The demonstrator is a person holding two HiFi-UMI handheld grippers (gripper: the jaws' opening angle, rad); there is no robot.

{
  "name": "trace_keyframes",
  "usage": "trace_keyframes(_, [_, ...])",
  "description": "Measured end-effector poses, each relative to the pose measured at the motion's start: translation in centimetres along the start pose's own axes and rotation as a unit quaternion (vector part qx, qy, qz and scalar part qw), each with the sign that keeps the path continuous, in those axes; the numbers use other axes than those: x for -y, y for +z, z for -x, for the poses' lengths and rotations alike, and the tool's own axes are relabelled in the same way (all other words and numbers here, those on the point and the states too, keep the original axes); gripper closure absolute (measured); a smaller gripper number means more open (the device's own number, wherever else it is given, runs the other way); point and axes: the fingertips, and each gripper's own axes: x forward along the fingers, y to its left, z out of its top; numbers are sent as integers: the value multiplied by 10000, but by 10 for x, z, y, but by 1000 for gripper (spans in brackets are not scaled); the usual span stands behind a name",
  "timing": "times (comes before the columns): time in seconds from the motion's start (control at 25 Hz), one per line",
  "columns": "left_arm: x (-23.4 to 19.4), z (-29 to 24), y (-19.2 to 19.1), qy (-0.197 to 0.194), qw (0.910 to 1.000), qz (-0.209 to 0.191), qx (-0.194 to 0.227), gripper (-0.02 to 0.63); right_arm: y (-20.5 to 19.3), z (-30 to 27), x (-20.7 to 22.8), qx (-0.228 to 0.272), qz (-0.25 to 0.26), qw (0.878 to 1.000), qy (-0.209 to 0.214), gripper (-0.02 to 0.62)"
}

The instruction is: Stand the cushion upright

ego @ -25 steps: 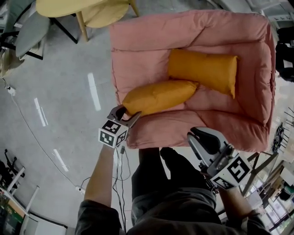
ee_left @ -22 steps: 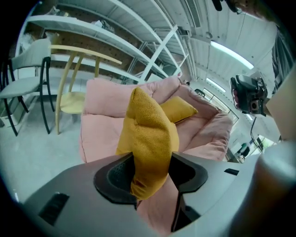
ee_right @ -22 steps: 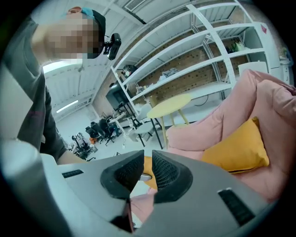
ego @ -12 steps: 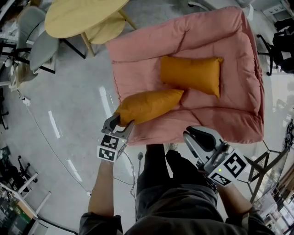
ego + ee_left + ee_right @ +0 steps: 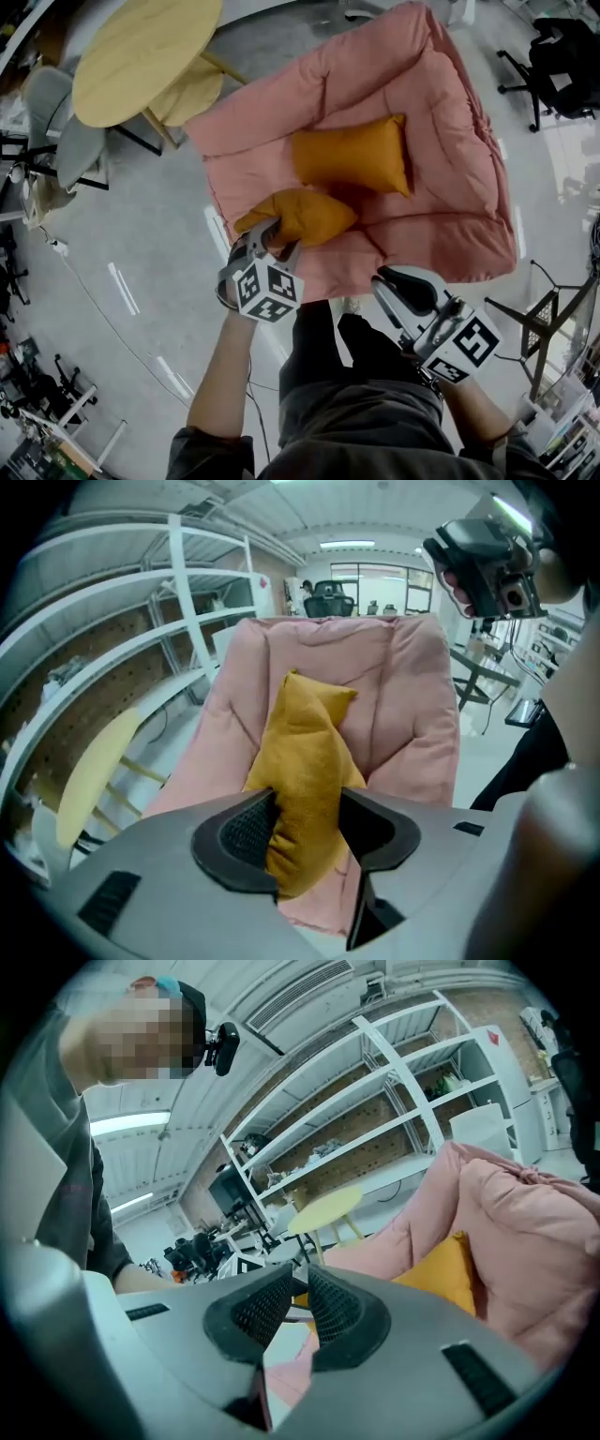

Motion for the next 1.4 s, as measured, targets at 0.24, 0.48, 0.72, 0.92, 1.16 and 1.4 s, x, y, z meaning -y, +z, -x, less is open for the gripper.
trace_keyframes(0.24, [52, -41, 97, -88, 9941, -1068, 146, 393, -1, 49, 36, 206, -188, 9984, -485, 575])
trace_keyframes(0.48, [120, -74, 172, -452, 9772, -1995, 569, 393, -5, 96, 62, 405, -379, 9944, -904, 575])
trace_keyframes(0.72, [157, -96, 230, -1256, 9739, -1307, 1366, 423, -10, 141, 86, 599, -522, 9885, -1289, 575])
trace_keyframes(0.92, [180, -112, 251, -1727, 9666, -957, 1633, 423, -15, 162, 92, 668, -582, 9856, -1440, 575])
trace_keyframes(1.16, [171, -74, 252, -1646, 9644, -516, 2006, 439, -10, 172, 87, 898, -594, 9852, -1336, 575])
trace_keyframes(1.4, [158, -21, 241, -1280, 9678, -273, 2152, 487, 8, 160, 71, 936, -284, 9897, -1044, 575])
